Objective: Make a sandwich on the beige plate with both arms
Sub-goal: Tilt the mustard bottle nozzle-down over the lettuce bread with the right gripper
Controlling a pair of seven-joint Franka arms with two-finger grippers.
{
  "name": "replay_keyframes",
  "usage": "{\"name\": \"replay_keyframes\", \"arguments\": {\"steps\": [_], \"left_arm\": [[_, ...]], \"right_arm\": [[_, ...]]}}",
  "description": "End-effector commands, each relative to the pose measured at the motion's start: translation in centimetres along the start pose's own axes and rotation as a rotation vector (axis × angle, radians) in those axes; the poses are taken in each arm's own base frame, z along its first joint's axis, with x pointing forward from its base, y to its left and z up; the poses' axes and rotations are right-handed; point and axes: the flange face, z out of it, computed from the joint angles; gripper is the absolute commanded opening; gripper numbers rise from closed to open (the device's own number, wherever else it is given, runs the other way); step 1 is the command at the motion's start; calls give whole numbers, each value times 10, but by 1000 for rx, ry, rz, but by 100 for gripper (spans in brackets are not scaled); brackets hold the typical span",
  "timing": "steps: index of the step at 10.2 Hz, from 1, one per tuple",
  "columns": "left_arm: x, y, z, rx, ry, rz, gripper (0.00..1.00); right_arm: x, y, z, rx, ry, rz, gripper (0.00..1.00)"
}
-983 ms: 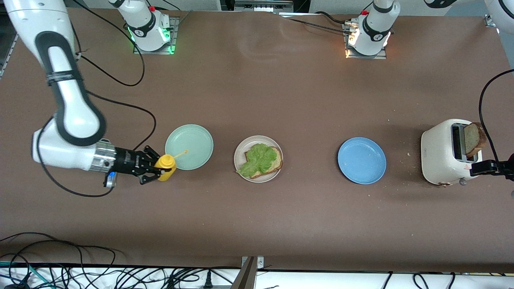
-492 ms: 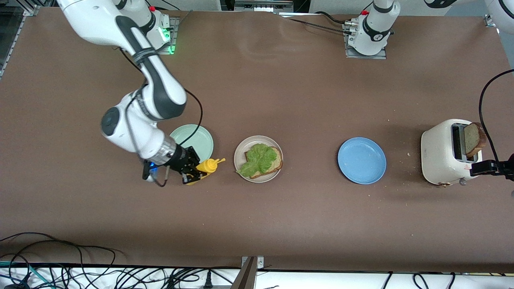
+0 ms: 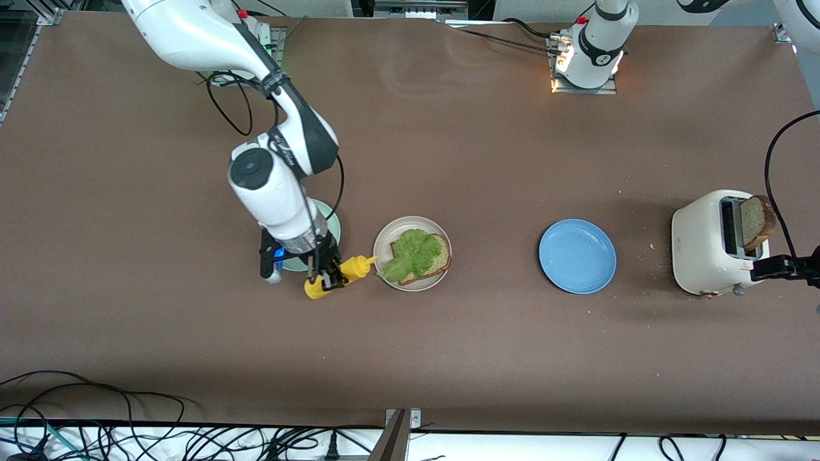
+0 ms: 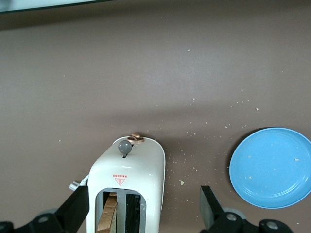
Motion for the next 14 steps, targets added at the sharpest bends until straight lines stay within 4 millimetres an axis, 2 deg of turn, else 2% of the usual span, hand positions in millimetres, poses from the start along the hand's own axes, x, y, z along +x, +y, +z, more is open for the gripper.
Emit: {"name": "replay_keyframes", "arguments": {"steps": [1, 2, 5, 7, 9, 12, 13, 14], "left_arm": [[-5, -2, -7, 16, -8, 3, 100], [-5, -2, -7, 16, -8, 3, 100], [-5, -2, -7, 16, -7, -18, 100], [-5, -2, -7, 16, -7, -17, 100], [-5, -1, -7, 15, -7, -18, 100], [-7, -4, -8, 17, -6, -9, 100], [-14, -18, -13, 12, -9, -30, 100], [-23, -24, -9, -5, -51, -38, 100]], "right_arm": [[-53, 14, 22, 54, 124, -73, 9], [-76, 29, 34, 64, 172, -114, 9], [-117, 55, 44, 113, 336, -239, 8], [-122, 67, 58, 133, 463, -315, 8], [-126, 71, 61, 152, 523, -350, 7], [-118, 81, 68, 93, 703, -427, 9], [-126, 77, 68, 109, 701, -427, 9], [-136, 74, 78, 137, 710, -400, 9]]}}
